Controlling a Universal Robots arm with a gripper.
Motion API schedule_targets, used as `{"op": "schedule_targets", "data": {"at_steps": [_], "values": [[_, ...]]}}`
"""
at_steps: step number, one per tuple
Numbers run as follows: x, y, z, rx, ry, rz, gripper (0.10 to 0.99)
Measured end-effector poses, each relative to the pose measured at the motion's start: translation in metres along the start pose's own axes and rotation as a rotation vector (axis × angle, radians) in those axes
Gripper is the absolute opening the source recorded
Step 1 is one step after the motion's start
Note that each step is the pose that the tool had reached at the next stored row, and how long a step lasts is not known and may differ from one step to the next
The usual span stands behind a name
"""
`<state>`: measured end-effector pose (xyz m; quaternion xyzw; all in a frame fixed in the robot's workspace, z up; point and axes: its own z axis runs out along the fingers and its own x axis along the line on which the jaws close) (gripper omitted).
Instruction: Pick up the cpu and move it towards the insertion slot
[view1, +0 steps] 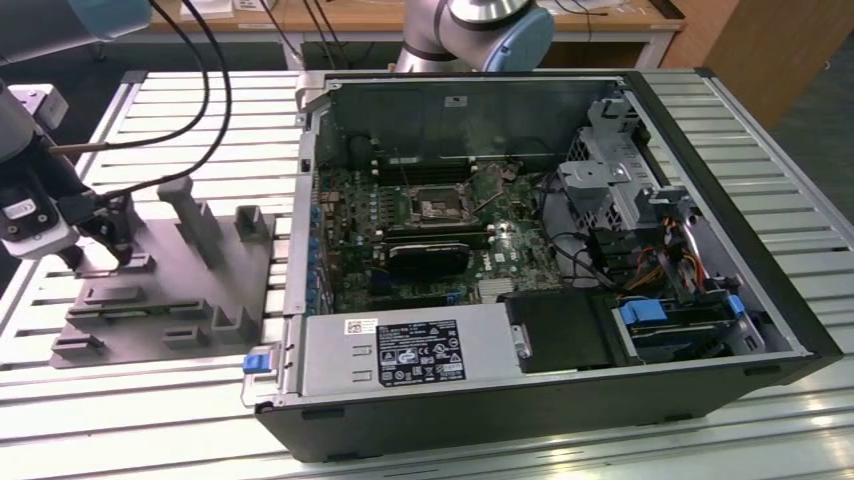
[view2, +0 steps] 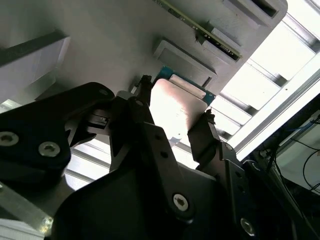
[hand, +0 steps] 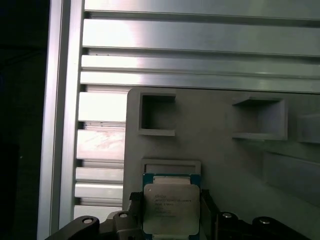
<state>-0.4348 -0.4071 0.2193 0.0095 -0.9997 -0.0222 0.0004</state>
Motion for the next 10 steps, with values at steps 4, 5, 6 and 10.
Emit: {"op": "schedule_targets", "data": {"at_steps": [4,5,6,10], "values": [[0.0,0.0002,-0.0033,0.0,0.0,0.0,0.545],[0.0,0.0002,-0.0043,0.0,0.0,0.0,0.545],[0.0,0.0003,-0.0053,0.0,0.0,0.0,0.545],[0.0,0.0004,-0.0085,0.0,0.0,0.0,0.545]]}}
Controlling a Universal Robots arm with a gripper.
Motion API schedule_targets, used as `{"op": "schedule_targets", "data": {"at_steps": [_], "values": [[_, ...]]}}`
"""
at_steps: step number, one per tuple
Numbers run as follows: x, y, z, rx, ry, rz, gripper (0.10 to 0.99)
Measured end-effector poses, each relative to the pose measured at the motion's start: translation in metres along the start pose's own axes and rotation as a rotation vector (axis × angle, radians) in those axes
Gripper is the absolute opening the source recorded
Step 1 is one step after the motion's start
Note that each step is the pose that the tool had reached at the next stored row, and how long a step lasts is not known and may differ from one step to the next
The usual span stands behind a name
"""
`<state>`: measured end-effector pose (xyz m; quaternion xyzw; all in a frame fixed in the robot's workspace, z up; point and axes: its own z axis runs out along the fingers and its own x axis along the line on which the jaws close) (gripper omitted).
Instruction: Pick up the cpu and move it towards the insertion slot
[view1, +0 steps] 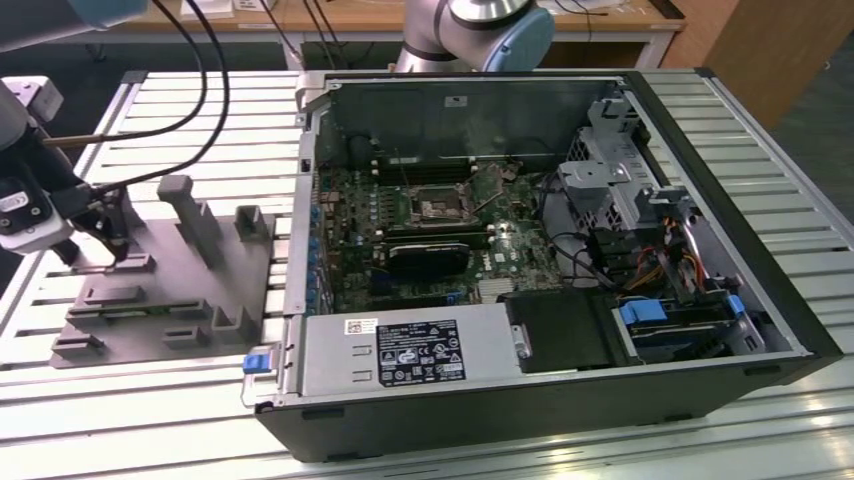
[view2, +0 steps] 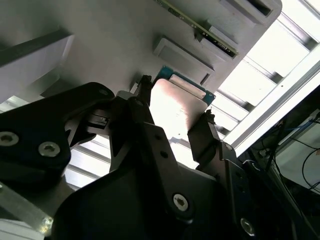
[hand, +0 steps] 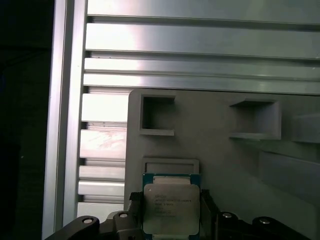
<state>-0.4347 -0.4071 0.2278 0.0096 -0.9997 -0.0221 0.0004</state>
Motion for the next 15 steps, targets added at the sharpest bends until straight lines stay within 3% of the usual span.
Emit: {"op": "schedule_targets", "data": {"at_steps": [15], "values": [[0.0,0.0004,-0.0065,0.0,0.0002,0.0,0.545]]}}
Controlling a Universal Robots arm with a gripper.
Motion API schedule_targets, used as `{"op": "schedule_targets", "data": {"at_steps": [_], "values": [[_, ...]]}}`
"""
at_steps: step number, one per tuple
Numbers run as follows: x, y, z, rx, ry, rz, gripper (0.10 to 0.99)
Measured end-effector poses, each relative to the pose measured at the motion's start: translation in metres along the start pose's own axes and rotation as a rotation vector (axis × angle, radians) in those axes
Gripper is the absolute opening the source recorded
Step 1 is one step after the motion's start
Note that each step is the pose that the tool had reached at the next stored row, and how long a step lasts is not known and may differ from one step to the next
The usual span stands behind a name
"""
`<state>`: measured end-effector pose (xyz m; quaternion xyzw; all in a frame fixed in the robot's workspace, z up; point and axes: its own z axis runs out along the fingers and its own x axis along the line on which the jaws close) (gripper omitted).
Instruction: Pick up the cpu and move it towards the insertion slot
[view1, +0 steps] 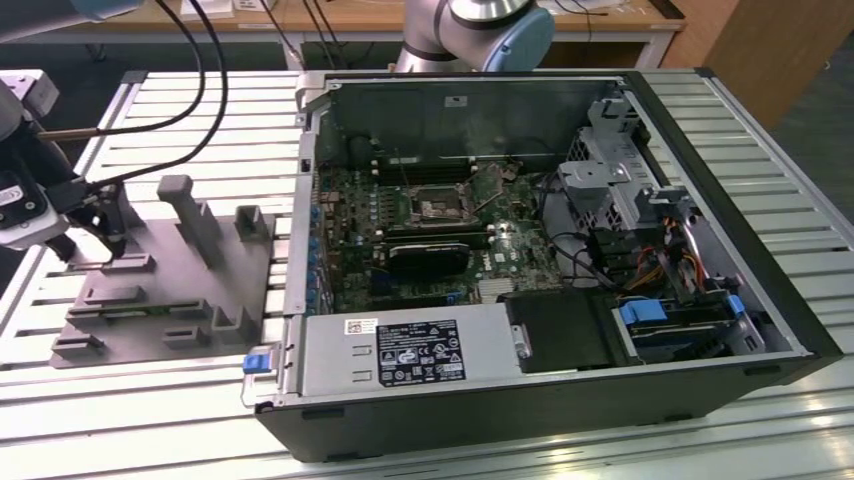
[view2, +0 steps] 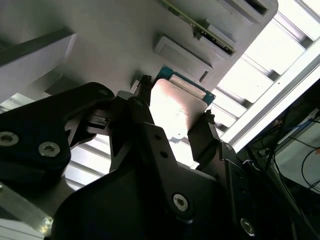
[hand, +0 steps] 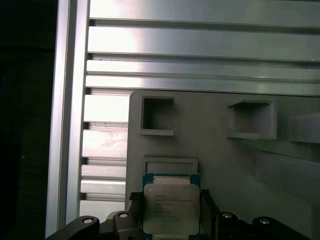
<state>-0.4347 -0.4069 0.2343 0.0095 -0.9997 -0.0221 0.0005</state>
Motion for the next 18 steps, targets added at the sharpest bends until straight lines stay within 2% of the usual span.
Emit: {"op": "schedule_targets", "data": {"at_steps": [18], "values": [[0.0,0.0006,-0.0123,0.0,-0.0001,0.0,0.545]]}}
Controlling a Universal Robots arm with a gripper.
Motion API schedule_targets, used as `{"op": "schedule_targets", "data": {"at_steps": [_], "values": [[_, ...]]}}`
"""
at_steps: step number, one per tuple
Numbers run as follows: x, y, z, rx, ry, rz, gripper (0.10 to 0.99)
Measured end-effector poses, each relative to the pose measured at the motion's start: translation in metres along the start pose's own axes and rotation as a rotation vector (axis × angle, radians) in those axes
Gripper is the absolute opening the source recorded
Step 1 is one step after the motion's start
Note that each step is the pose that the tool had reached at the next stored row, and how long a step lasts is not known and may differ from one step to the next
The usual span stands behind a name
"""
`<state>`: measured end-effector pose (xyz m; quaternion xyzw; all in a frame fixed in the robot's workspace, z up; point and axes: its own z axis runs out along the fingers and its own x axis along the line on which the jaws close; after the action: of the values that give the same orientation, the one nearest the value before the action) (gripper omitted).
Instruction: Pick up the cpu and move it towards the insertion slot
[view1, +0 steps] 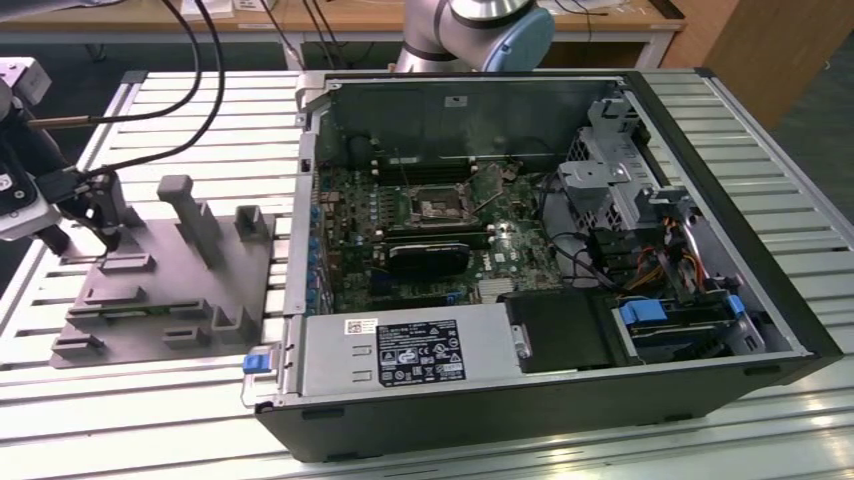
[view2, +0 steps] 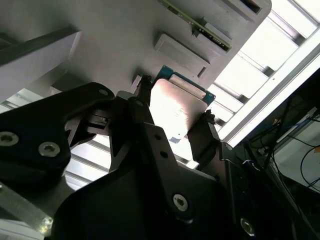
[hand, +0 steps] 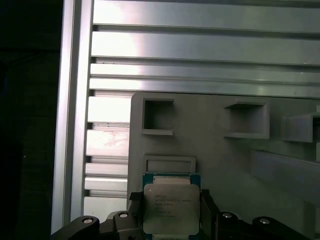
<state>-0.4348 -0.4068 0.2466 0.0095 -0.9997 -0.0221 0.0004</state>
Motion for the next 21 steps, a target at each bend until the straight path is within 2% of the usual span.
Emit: {"op": "schedule_targets", "data": {"at_steps": [21], "values": [[0.0,0.0009,-0.0145,0.0,0.0001,0.0,0.545]]}}
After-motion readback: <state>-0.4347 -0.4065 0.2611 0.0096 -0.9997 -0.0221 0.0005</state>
